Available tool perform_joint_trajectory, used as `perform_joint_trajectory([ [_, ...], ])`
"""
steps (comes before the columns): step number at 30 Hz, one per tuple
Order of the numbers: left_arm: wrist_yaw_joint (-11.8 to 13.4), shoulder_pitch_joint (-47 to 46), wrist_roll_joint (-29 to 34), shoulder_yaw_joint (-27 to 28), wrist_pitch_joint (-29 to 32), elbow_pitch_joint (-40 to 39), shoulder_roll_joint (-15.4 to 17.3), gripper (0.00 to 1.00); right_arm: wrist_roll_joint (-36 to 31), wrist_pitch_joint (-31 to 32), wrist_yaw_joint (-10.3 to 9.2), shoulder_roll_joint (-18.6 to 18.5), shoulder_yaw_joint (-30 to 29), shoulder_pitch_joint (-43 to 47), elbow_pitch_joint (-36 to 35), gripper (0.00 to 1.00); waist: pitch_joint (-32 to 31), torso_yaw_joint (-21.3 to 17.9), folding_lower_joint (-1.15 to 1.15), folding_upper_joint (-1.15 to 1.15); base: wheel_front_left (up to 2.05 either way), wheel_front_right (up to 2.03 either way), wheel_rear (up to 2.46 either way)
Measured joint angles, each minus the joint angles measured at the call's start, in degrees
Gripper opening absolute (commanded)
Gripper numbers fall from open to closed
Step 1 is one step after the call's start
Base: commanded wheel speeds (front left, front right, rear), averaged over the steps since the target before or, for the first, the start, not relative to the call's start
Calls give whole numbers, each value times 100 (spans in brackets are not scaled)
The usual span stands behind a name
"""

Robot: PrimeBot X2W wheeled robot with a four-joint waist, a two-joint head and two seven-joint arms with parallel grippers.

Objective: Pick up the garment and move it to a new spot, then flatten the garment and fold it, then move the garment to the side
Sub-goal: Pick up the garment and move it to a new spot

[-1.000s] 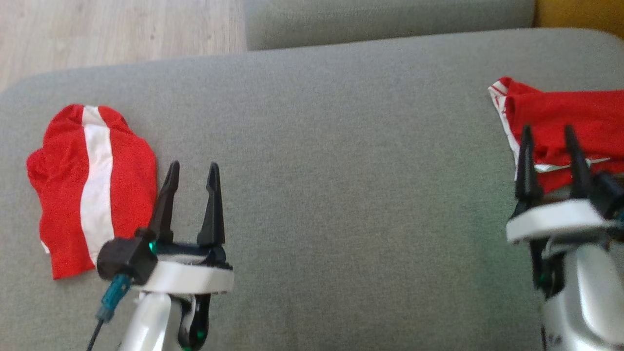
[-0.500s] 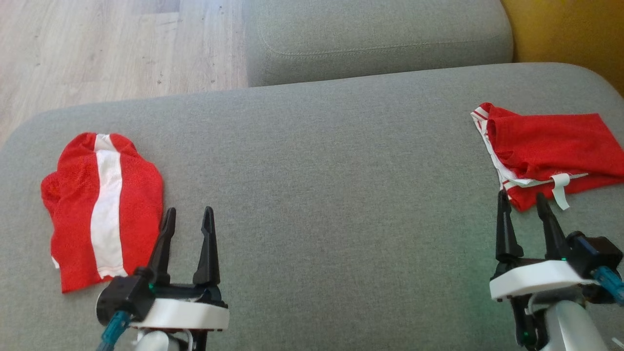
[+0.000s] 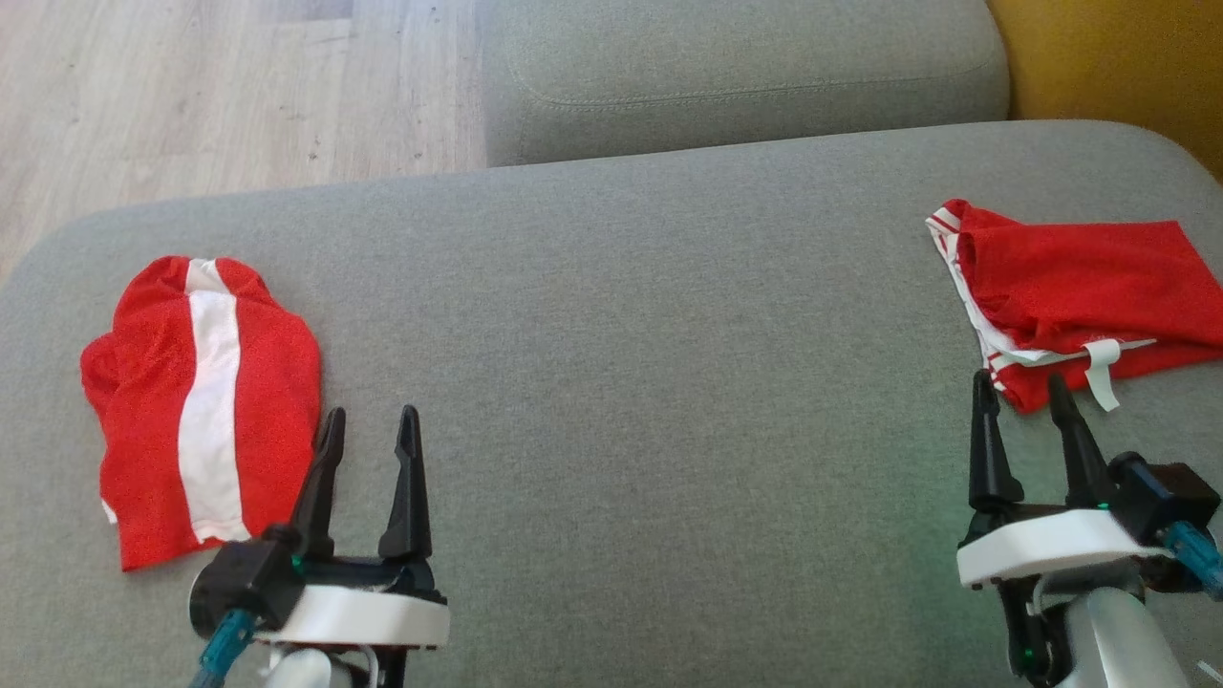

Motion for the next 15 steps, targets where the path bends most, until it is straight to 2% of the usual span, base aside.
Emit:
perform_joint_trajectory([
  [8, 21, -2, 0, -5, 0, 0, 0, 100, 99, -1, 0, 0, 155, 1, -87, 100, 5, 173, 0, 0, 0, 0, 0],
  [15, 30, -2, 0, 32, 0, 10, 0, 100, 211, -10, 0, 1, 522, 3, -102, 100, -43, 544, 0, 0, 0, 0, 0],
])
